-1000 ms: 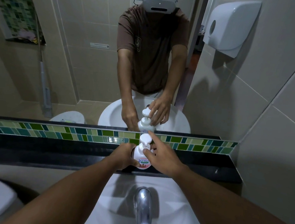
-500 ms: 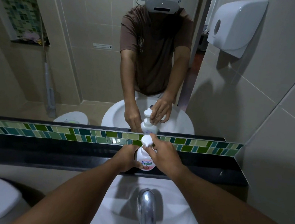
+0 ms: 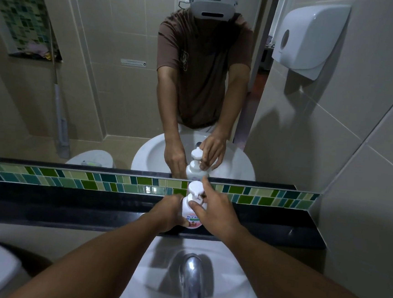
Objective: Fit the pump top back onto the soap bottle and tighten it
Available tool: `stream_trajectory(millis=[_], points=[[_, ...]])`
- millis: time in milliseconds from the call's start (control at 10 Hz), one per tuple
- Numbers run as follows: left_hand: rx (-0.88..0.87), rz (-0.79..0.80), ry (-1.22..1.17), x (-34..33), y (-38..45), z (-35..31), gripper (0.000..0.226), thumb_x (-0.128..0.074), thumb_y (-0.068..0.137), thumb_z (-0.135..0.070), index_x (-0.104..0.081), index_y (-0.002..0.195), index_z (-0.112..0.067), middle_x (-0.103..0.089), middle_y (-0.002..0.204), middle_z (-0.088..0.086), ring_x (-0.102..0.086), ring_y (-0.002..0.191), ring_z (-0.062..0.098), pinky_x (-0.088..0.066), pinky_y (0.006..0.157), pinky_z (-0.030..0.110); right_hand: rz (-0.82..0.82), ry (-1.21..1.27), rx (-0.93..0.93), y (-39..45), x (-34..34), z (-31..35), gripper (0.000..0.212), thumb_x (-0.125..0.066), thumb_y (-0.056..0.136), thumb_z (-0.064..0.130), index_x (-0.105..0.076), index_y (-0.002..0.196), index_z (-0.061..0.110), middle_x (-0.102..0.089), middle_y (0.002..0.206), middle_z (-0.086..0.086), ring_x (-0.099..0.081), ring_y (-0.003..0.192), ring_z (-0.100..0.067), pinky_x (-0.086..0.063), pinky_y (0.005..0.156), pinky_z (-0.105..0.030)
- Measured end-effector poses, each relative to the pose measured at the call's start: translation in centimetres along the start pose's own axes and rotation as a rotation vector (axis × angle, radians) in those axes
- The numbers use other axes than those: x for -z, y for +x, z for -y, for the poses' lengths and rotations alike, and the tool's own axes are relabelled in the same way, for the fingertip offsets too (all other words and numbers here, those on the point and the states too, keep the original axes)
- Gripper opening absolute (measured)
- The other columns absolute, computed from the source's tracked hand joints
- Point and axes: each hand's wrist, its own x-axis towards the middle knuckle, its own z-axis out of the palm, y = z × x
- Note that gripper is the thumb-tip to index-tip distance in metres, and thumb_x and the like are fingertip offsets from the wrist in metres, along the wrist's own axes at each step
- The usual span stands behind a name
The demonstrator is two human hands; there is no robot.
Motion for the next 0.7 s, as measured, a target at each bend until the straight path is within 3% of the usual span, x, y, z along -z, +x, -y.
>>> stream_trajectory(millis=[300,500,700], points=[[0.012,0.003,0.025,0.7,-0.2,-0.1,0.069,-0.097,0.064,-0.023,-0.064,0.123,-0.015,-0.072,0.123,0.007,-0.067,0.108,0.026,-0.055,0.097,0.046,0.030,-0.105,-0.063,-0.5,0.4,-1.4,0.099,-0.072,0.091,0.053,-0.019,0.169,0.022,-0.050,0.163,-0.005,-0.049,0.147,-0.030,-0.045,0.114,-0.045],[0.031,0.040,0.062,1.5,-0.7,0.5,0.063,-0.096,0.066,-0.021,-0.063,0.119,-0.017,-0.070,0.125,0.007,-0.066,0.109,0.026,-0.055,0.098,0.047,0.092,-0.181,-0.113,-0.7,0.7,-2.2,0.091,-0.076,0.090,0.051,-0.033,0.163,0.017,-0.051,0.161,-0.007,-0.050,0.146,-0.030,-0.046,0.112,-0.044],[0.051,0.039,0.199,2.5,-1.4,0.2,0.068,-0.090,0.073,-0.046,-0.058,0.126,-0.019,-0.066,0.128,0.005,-0.065,0.110,0.025,-0.056,0.095,0.046,0.105,-0.235,-0.135,-1.0,1.3,-1.8,0.076,-0.071,0.092,0.053,-0.045,0.153,0.018,-0.058,0.152,-0.006,-0.056,0.138,-0.030,-0.049,0.109,-0.045]])
